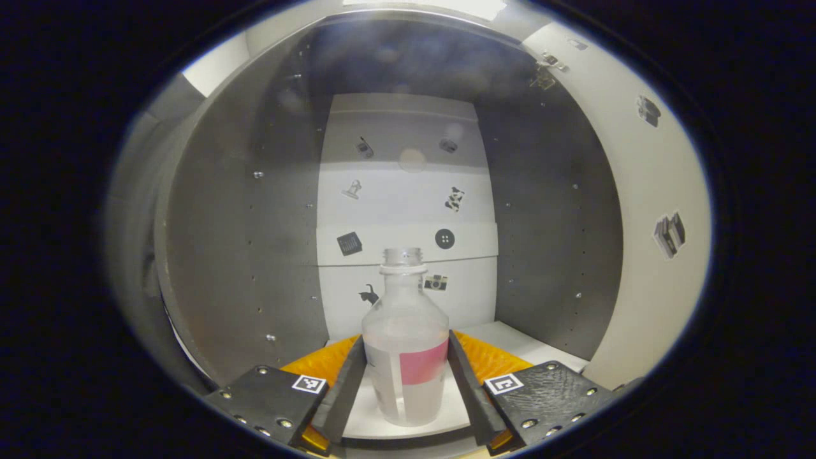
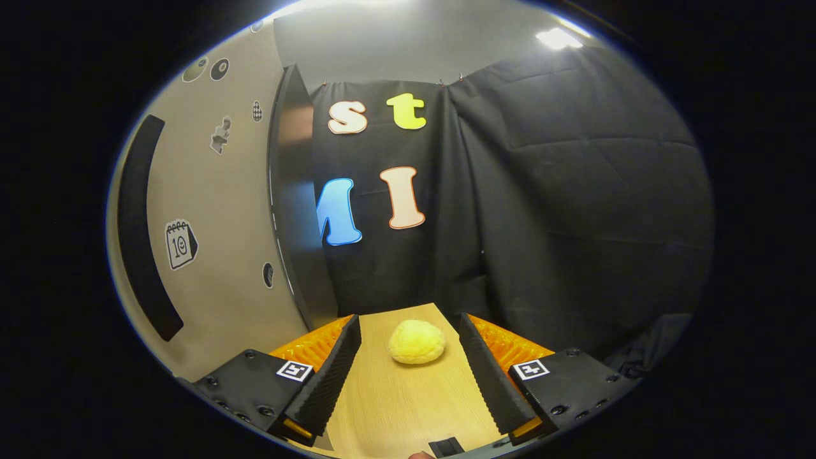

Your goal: Open the cabinet door with the right hand, grasp the bottle in the cabinet with the left hand and place it on the coaster, then close the cabinet door with the right hand.

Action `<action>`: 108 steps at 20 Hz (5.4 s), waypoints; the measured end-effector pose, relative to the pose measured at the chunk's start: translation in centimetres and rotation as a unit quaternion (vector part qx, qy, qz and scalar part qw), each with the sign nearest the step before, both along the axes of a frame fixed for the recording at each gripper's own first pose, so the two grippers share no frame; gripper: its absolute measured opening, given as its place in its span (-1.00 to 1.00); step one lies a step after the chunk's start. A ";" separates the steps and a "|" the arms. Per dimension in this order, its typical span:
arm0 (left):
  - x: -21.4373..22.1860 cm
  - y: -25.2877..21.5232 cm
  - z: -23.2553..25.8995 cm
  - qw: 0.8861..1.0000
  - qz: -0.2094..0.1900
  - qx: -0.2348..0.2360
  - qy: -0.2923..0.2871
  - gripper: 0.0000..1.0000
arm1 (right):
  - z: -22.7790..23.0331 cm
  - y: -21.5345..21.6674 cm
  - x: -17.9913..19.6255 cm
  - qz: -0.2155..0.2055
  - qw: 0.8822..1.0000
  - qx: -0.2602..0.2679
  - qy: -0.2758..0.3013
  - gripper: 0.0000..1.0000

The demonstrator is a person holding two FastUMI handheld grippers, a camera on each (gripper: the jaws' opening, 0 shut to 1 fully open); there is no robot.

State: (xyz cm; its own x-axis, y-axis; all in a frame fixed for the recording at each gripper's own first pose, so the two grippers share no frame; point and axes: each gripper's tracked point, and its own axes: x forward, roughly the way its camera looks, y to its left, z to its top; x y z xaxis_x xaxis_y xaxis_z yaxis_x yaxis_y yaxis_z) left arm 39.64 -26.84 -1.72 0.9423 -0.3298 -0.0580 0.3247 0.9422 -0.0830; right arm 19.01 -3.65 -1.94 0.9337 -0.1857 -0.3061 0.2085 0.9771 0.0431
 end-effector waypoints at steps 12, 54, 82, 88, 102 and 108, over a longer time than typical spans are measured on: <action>-9.7 5.8 2.9 0.999 0.034 -0.010 -0.026 0.45 | 2.0 0.6 -0.8 0.045 0.998 0.014 -0.029 0.96; -32.9 20.0 -27.6 0.979 0.168 -0.037 0.108 0.51 | -4.2 0.6 -4.6 0.097 0.993 -0.047 0.054 0.96; -35.5 18.0 -29.9 0.972 0.193 0.028 0.131 0.65 | -5.5 2.0 -3.1 0.145 0.986 -0.052 0.072 0.93; -37.1 19.0 -20.7 0.973 0.207 0.036 0.100 0.59 | -3.8 3.1 -1.7 0.178 0.982 -0.033 0.049 0.93; -38.4 19.7 -4.0 0.982 0.187 0.019 0.013 0.59 | 4.5 7.9 0.4 0.225 0.974 0.012 -0.023 0.90; -37.8 22.9 -4.4 0.985 0.172 0.015 0.013 0.59 | 6.1 8.7 -0.1 0.179 0.983 -0.018 -0.037 0.89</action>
State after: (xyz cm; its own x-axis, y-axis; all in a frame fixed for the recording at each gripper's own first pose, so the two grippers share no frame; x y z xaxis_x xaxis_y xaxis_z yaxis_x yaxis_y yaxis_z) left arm 1.84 -3.92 -6.08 0.9961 0.0113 -0.0877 -0.0164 0.9982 -0.0574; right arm 18.93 5.01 4.13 0.9609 0.1493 -0.2334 -0.1515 0.9884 0.0086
